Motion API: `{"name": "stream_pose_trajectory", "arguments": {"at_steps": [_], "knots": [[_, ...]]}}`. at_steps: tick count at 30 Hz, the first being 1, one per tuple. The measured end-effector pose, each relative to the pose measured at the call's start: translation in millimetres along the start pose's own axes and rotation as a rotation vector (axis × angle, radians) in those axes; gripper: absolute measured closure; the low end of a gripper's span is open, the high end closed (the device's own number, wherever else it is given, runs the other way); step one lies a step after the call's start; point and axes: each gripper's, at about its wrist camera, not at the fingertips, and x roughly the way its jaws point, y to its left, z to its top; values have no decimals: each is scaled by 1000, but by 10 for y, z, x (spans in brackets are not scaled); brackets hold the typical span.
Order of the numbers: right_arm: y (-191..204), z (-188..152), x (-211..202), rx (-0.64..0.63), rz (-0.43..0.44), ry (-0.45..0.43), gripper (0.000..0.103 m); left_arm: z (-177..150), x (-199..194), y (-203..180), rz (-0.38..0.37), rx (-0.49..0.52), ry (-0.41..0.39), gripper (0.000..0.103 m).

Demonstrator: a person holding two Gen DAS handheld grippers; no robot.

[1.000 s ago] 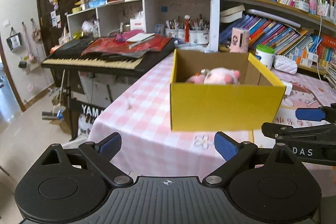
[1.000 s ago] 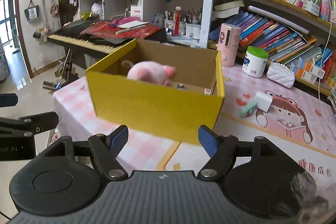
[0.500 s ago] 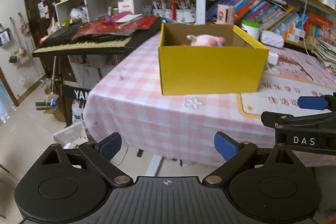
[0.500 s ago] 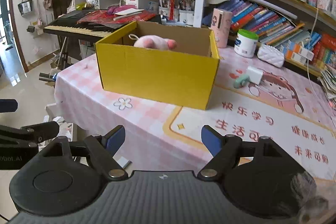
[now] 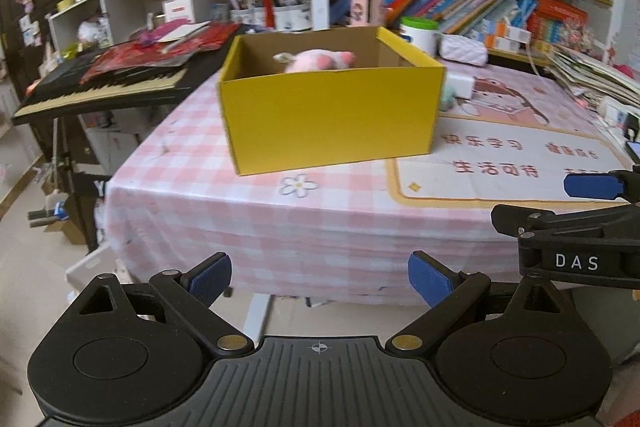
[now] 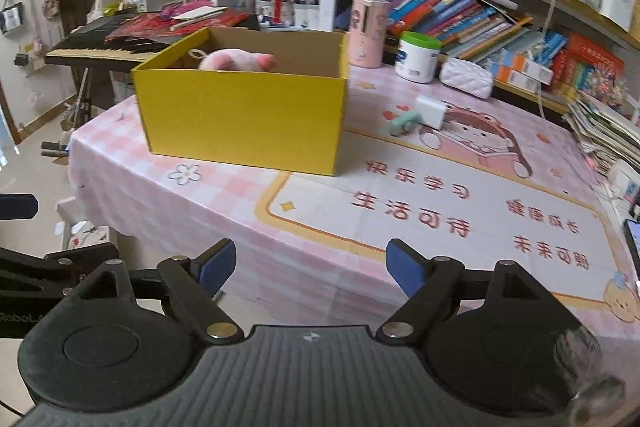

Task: Organize objects
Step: 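Lift both open tools out of the yellow box back over the table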

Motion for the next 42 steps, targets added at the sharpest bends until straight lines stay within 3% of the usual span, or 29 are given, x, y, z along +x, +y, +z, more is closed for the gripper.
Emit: {"name": "stream_pose_trajectory", "arguments": {"at_steps": [18,42], "knots": [[-594,-120,-120,112,-155,16,21,222,225,-568,-147,117,-3,6],[-971,54,133,130,-143,10,20,499,470,-889,-136,142,-15,6]]}}
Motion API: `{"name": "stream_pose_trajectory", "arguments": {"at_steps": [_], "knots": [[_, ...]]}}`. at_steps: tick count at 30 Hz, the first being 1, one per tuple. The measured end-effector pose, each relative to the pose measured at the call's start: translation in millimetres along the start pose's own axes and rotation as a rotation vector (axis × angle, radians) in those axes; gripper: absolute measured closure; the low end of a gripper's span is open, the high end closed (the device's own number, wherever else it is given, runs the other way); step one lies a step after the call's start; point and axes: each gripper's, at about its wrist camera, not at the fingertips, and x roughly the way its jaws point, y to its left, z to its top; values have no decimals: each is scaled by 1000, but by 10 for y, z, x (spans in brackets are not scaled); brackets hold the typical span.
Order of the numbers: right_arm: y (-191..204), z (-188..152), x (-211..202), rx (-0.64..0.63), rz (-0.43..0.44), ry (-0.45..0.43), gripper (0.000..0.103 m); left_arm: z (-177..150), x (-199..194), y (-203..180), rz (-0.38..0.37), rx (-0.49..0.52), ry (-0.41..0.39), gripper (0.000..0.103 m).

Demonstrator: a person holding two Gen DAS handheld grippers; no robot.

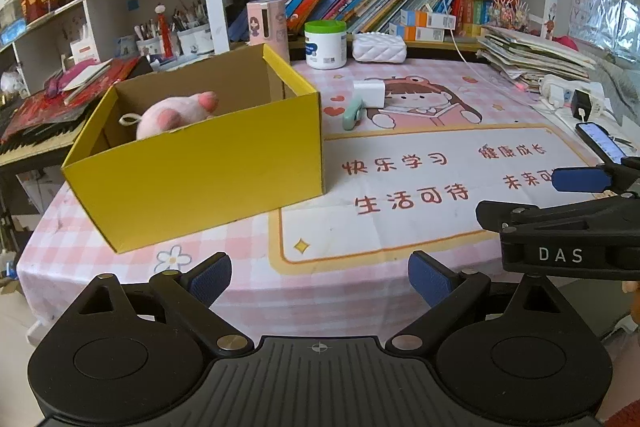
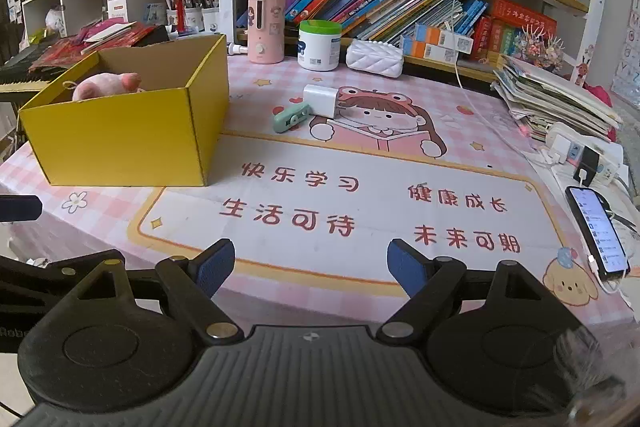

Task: Organize objects
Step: 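Lift both open tools out of the yellow box back over the table, then move both open tools toward the white charger plug and mint-green object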

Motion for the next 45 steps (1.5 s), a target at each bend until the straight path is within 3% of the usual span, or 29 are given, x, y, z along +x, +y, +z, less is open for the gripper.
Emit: {"name": "stream_pose_trajectory", "arguments": {"at_steps": [19,33,36,45], "knots": [[-757,645,611,-21,17,-38,20,713,676,-519,27,-22,-33,6],[-1428,968,1056,12,65,-70,21,1095,1073,-950,117,-11,-34,7],[-1545,1013,1145,30,75,-76,21,1177,1161,-1007,108,-13,-30,8],[-1612,1155,1394,8,121,-73,21,1389,1579,-1039,138,-38,-4,14]]}}
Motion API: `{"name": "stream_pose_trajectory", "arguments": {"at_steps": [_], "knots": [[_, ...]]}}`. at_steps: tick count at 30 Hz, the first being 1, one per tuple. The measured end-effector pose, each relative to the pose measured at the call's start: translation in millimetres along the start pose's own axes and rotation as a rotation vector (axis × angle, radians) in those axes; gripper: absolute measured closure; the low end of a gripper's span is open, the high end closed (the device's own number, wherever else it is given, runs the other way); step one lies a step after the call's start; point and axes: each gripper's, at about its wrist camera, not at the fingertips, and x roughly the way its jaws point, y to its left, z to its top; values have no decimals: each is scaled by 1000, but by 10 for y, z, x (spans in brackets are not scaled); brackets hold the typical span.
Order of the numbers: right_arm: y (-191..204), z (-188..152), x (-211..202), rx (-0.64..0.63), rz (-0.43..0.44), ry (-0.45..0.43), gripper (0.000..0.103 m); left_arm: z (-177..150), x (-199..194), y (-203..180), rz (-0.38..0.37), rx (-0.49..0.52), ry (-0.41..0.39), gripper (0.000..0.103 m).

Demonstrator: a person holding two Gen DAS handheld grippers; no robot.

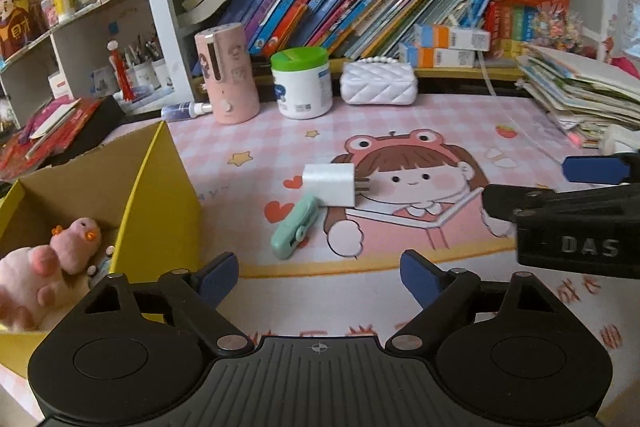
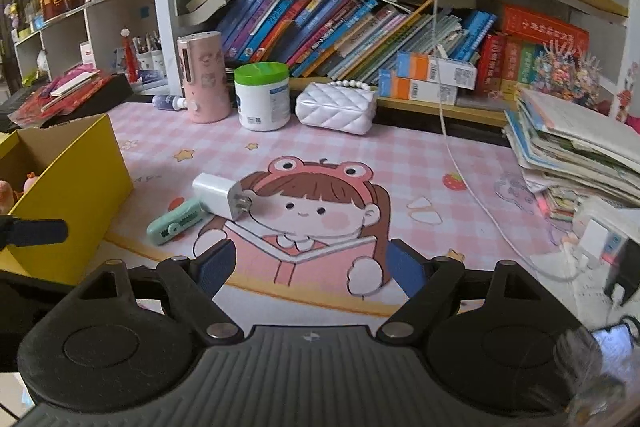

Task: Organize objects
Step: 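Move both open tools toward the white charger plug and mint-green object, then close the left tool on the mint-green object and lift it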

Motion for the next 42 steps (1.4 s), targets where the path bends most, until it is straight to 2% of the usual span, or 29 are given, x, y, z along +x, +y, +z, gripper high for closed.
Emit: {"name": "stream_pose_trajectory", "arguments": {"at_steps": [4,9,13,17,19,20,22,23,24,25,29,34,42], "knots": [[-18,89,139,0,17,-3,22,60,269,-7,18,-22,19,16],[-68,199,277,8,24,-4,23,129,645,46,62,-91,50,35],[-122,229,312,3,25,-7,23,190,897,111,86,-136,66,42],[-182,208,356,2,23,15,23,218,1105,121,88,-132,85,43],[-217,201,362,0,19,22,23,205,1194,118,81,-124,105,47],[-238,201,362,1,17,23,23,199,1228,115,73,-122,119,52],[-277,202,358,2,9,23,23,189,1226,129,55,-131,108,59],[-296,203,354,4,6,23,23,190,1223,129,43,-134,108,66],[-316,205,351,6,3,23,23,189,1221,127,28,-133,107,77],[-331,208,351,8,-1,24,23,192,1215,116,23,-126,105,83],[-350,217,373,18,-1,31,23,185,1118,112,-16,-133,120,84],[-263,249,452,10,39,28,23,155,774,170,-37,-158,98,84],[8,330,891,-60,177,63,23,51,285,367,-23,-193,111,84]]}}
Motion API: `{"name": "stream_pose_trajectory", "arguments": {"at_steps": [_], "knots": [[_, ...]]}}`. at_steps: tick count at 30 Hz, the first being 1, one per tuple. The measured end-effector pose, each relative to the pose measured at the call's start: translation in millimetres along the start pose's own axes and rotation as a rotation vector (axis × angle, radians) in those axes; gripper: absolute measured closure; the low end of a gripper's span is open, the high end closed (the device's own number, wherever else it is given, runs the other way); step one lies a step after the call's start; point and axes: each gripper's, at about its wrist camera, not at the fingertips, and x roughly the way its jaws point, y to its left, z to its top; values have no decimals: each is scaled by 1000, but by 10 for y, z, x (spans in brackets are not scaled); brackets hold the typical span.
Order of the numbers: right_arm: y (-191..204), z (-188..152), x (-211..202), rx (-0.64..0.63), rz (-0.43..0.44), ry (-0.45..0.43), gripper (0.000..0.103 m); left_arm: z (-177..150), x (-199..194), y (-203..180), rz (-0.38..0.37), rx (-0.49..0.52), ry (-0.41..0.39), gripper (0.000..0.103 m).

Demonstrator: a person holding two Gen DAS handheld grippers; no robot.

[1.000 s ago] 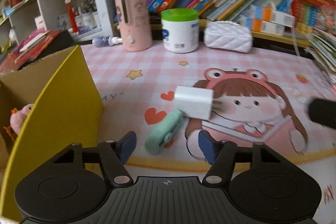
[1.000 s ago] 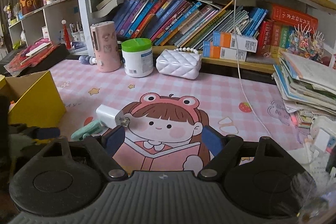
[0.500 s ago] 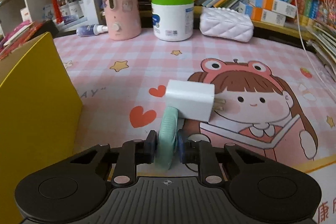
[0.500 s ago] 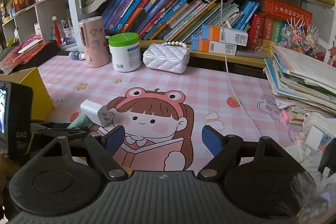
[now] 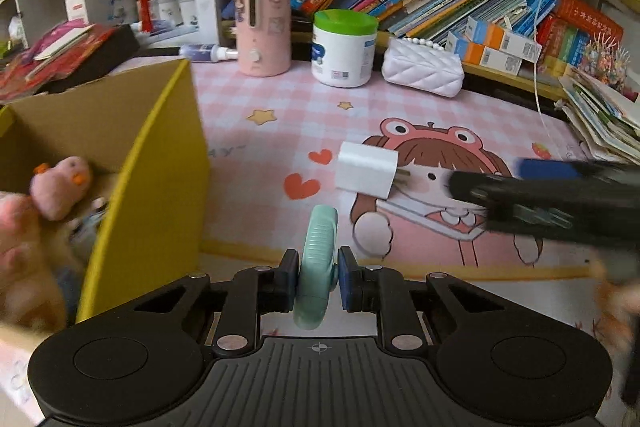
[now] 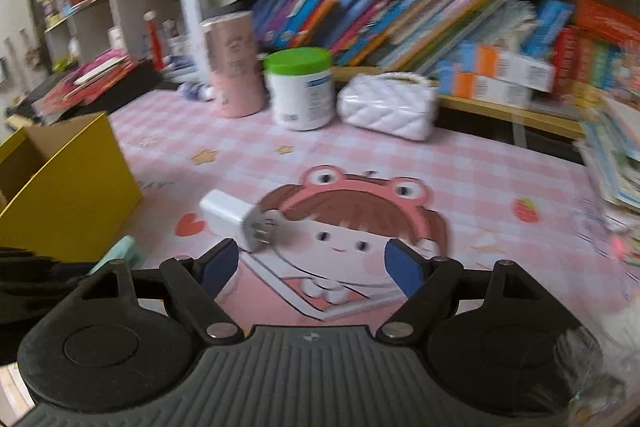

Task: Organize objects
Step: 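Close the left tool on the mint-green object and lift it, then close the right tool on the white charger plug and lift it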

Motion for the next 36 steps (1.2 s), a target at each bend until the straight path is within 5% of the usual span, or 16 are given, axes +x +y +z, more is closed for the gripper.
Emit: {"name": "stream_pose_trajectory", "arguments": {"at_steps": [11,18,25,36], "knots": [[372,182,868,-221,141,87,24,-172,-244,88,28,5,32,84],[539,168,1160,-303,161,142,50,-250,-336,124,33,-18,30,84],[509,153,1165,-294,198,143,75,-253,-404,145,32,-36,9,84],[487,48,647,-184,154,124,78,-242,-390,118,4,-32,-13,84]]}}
